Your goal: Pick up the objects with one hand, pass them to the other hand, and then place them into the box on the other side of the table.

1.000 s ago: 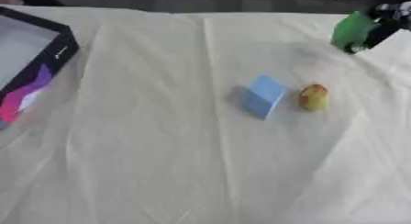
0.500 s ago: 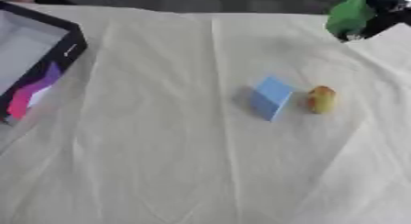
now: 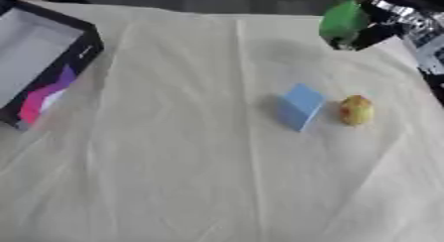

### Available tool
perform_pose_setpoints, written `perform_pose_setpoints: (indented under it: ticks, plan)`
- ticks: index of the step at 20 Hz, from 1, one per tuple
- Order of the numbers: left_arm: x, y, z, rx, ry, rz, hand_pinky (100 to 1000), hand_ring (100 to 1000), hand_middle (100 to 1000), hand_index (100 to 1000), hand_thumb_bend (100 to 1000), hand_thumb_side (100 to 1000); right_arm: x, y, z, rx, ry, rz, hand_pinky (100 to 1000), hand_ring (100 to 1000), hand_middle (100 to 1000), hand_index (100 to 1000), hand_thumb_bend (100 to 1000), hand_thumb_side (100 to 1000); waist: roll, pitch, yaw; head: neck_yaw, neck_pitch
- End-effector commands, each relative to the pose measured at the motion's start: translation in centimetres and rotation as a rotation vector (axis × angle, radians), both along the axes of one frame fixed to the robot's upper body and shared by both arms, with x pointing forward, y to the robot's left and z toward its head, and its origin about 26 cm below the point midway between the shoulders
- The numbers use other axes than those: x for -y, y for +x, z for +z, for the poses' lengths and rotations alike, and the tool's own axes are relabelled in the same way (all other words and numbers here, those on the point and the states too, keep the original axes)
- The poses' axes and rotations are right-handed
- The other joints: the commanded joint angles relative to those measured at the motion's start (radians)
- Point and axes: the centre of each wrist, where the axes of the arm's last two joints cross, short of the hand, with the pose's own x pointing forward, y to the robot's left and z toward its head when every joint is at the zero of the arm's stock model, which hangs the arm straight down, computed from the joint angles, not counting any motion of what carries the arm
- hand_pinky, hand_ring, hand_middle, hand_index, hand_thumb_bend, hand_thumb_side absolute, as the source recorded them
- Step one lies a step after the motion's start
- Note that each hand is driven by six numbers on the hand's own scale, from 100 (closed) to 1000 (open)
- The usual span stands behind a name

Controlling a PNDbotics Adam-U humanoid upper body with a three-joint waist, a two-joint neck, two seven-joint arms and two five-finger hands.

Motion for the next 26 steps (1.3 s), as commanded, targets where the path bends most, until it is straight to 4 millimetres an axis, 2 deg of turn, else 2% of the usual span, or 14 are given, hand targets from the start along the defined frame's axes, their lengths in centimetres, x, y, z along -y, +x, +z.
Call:
perform_pose_setpoints:
  ticks: [1, 4, 10, 20, 22, 26]
  plan:
    - [-0.3, 0.2, 2.3, 0.041, 0.074, -0.025, 963, 786, 742, 683, 100, 736, -1.9, -0.4, 1.3, 0.069, 0.019, 0.045, 652, 588, 483, 485, 100, 100, 0.019, -0.031, 0.002, 0.007, -0.002]
    - [-0.1, 0.5, 3.3, 0.051, 0.125, -0.044, 960, 786, 744, 684, 100, 710, -3.8, -0.9, 0.8, 0.099, 0.058, 0.081, 652, 586, 481, 483, 100, 100, 0.021, -0.032, 0.003, 0.011, -0.002]
    - [1.1, 0.8, 6.4, 0.058, 0.326, -0.107, 948, 787, 751, 692, 100, 539, -7.7, -2.2, -0.4, 0.169, 0.12, 0.127, 655, 584, 477, 479, 100, 100, 0.029, -0.033, 0.01, 0.016, -0.002]
    - [4.0, 1.2, 10.4, -0.032, 0.669, -0.204, 935, 800, 766, 719, 100, 301, -12.6, -3.9, -2.5, 0.136, 0.105, 0.279, 650, 584, 479, 481, 100, 100, 0.039, -0.042, 0.015, 0.035, -0.002]
    - [4.9, 1.4, 11.1, -0.042, 0.722, -0.236, 936, 804, 771, 729, 128, 272, -13.7, -4.2, -3.0, 0.144, 0.103, 0.3, 650, 583, 479, 481, 100, 100, 0.04, -0.043, 0.016, 0.037, -0.002]
    - [6.8, 1.7, 12.3, -0.053, 0.872, -0.298, 930, 811, 782, 759, 243, 167, -15.7, -4.8, -3.5, 0.179, 0.086, 0.328, 650, 583, 481, 482, 100, 100, 0.044, -0.043, 0.017, 0.042, -0.002]
